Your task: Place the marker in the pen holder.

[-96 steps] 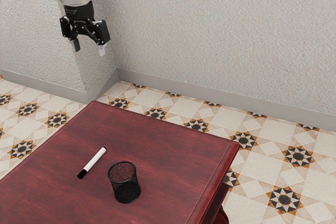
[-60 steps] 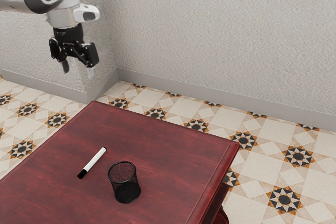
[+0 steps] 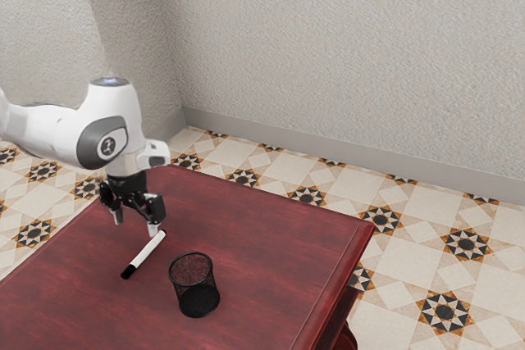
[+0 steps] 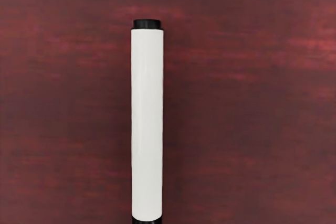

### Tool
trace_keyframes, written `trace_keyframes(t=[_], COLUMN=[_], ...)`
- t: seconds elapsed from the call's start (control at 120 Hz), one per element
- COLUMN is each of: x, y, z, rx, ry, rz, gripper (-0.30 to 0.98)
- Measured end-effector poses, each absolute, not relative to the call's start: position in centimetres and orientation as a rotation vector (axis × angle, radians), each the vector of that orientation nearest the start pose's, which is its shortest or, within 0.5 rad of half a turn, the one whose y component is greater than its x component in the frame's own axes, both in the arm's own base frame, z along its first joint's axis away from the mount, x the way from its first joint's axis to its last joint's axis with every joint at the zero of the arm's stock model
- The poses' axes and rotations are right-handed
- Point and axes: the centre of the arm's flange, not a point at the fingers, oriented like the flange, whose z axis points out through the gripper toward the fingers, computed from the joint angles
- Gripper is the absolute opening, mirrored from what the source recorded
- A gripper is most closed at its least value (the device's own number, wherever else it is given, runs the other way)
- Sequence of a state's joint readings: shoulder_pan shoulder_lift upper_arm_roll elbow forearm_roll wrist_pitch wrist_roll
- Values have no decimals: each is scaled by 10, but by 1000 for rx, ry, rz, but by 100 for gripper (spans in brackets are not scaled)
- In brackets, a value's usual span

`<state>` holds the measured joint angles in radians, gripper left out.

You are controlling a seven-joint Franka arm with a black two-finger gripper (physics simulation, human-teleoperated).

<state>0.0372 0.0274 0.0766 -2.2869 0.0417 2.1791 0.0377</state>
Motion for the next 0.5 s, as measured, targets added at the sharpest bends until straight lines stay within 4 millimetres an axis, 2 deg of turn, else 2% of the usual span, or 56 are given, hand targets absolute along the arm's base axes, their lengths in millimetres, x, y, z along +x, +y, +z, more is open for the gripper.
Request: trace_keyframes(t=[0.142, 0.383, 0.5], x=[503, 513, 519], y=[59, 73, 77], z=[297, 260, 251], rx=[-3110, -3113, -3122], ry=[4, 55, 57], rz=[155, 123, 106], gripper=[69, 69, 69])
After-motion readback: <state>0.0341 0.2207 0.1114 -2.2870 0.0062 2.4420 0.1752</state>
